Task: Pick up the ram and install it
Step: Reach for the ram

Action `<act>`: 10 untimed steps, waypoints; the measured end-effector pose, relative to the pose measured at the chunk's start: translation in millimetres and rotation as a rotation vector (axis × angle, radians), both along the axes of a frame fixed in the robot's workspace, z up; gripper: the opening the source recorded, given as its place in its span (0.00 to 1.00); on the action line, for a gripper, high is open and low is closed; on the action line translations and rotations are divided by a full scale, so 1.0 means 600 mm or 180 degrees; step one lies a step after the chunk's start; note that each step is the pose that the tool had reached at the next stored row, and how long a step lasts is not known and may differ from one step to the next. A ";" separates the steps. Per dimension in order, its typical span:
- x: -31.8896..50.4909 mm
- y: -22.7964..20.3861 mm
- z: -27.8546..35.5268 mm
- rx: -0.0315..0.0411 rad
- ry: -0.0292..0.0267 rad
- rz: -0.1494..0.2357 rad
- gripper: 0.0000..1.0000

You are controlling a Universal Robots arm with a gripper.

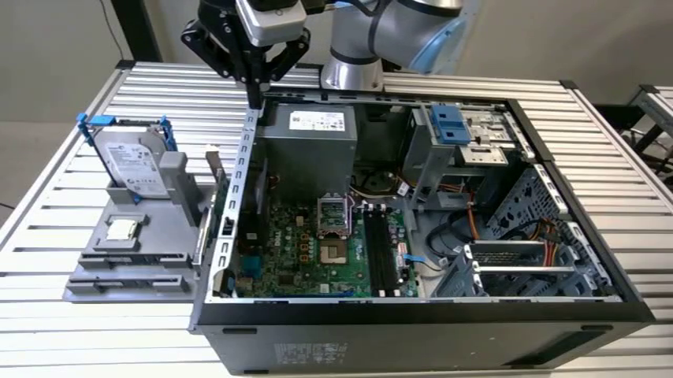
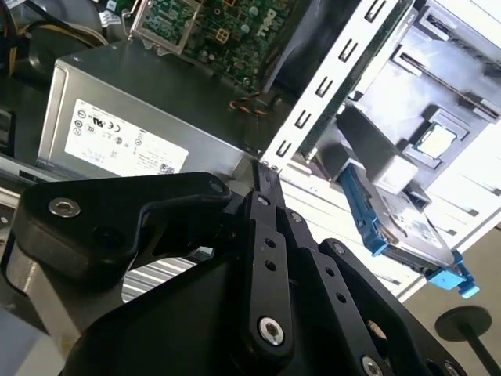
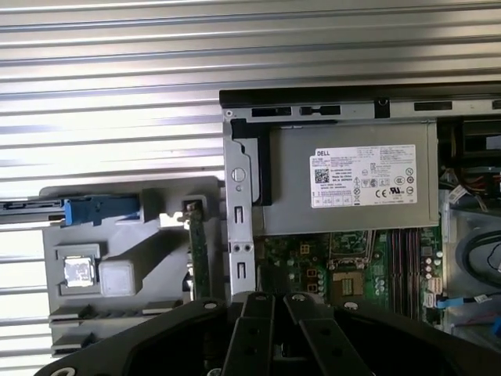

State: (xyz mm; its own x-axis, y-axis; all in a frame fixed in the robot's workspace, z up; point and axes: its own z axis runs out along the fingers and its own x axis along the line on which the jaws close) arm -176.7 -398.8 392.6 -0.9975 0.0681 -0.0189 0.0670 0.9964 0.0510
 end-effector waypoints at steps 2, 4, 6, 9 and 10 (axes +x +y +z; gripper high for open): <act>-0.005 0.0000 0.000 0.0000 0.0000 0.0000 0.00; -0.010 0.0000 0.000 0.0000 0.0000 0.0001 0.00; -0.014 0.0000 0.000 0.0000 0.0000 0.0001 0.00; -0.022 0.0000 0.000 0.0000 0.0000 0.0002 0.00; -0.025 0.0000 0.000 0.0000 0.0000 0.0003 0.00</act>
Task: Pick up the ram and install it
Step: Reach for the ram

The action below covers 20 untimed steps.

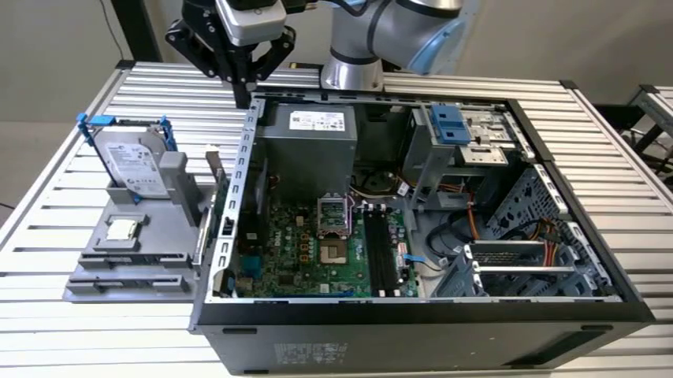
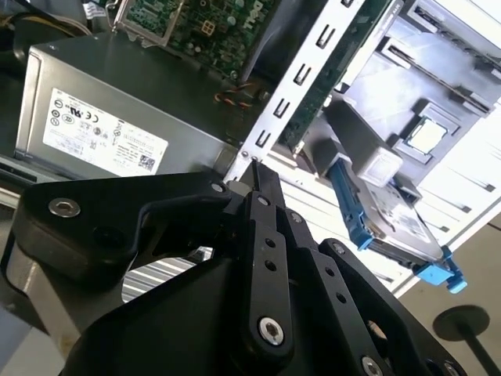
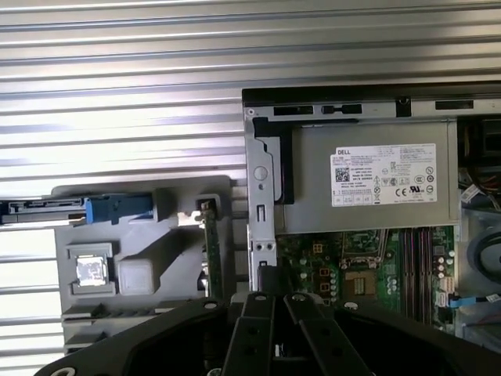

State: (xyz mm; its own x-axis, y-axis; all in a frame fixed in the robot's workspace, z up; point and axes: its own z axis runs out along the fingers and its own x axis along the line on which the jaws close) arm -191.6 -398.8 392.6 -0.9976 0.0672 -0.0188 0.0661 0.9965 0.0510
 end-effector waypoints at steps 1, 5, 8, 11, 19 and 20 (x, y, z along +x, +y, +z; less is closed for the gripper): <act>-0.003 0.0000 0.000 0.0000 0.0000 0.0001 0.00; -0.014 0.0000 0.000 0.0000 0.0000 0.0002 0.00; -0.022 0.0000 0.000 0.0000 0.0000 0.0004 0.00; -0.030 0.0000 0.000 0.0000 0.0000 0.0005 0.00; -0.051 0.0000 0.000 0.0000 0.0000 0.0010 0.00; -0.054 0.0000 0.000 0.0000 0.0000 0.0010 0.00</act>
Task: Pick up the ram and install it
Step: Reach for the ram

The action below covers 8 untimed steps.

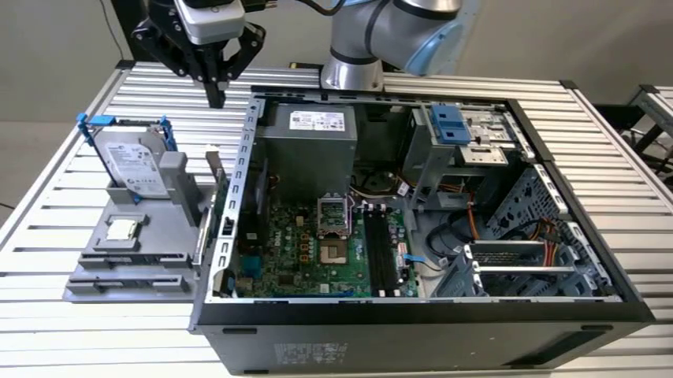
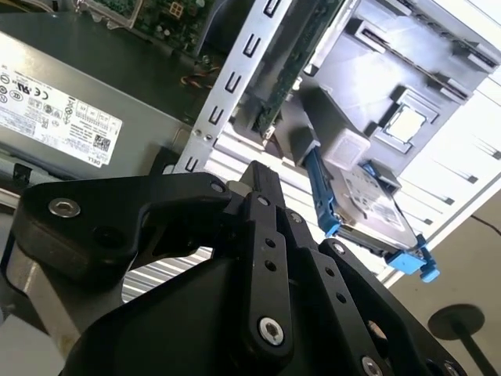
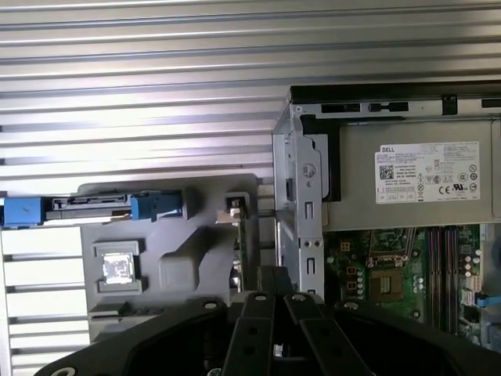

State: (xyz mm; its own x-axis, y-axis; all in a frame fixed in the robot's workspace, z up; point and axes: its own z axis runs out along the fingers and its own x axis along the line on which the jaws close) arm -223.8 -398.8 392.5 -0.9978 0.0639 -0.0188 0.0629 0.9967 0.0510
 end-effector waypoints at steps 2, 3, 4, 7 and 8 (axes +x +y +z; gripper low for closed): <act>-0.005 0.0000 0.000 0.0000 0.0000 0.0001 0.00; -0.008 0.0000 0.000 0.0000 0.0000 0.0002 0.00; -0.011 0.0000 0.000 0.0000 0.0000 0.0003 0.00; -0.019 0.0000 0.000 0.0000 0.0000 0.0005 0.00; -0.022 0.0000 0.000 0.0000 0.0000 0.0006 0.00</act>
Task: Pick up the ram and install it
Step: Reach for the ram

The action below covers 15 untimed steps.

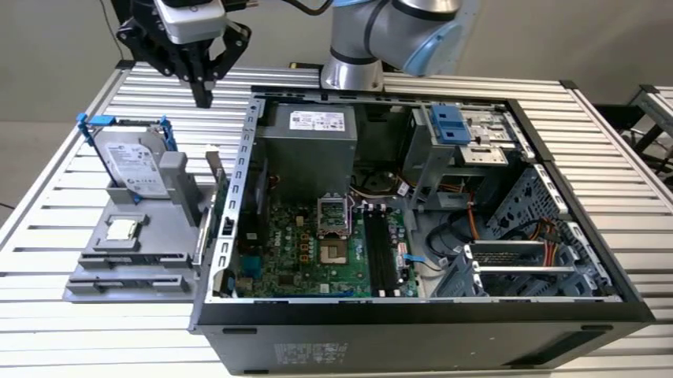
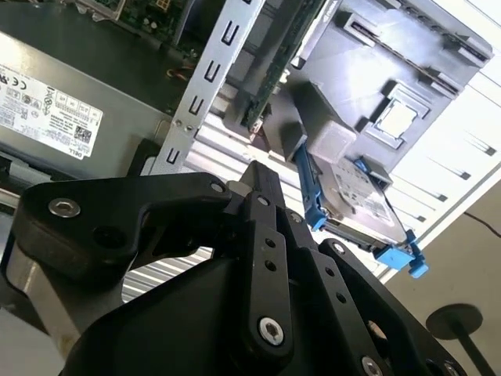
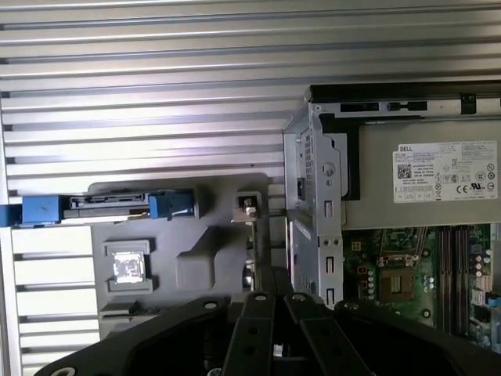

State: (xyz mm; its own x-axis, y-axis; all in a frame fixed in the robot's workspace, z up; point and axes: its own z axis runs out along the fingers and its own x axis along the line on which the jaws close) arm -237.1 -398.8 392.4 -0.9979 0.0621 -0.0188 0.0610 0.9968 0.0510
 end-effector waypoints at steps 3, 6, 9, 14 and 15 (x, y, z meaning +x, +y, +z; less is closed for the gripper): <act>-0.009 0.0000 0.000 0.0000 0.0000 0.0003 0.00; -0.017 0.0000 0.000 0.0000 0.0000 0.0006 0.00; -0.025 0.0000 -0.001 0.0000 0.0000 0.0007 0.00; -0.039 0.0000 -0.001 0.0000 0.0000 0.0010 0.00; -0.043 0.0000 -0.001 0.0000 0.0000 0.0011 0.00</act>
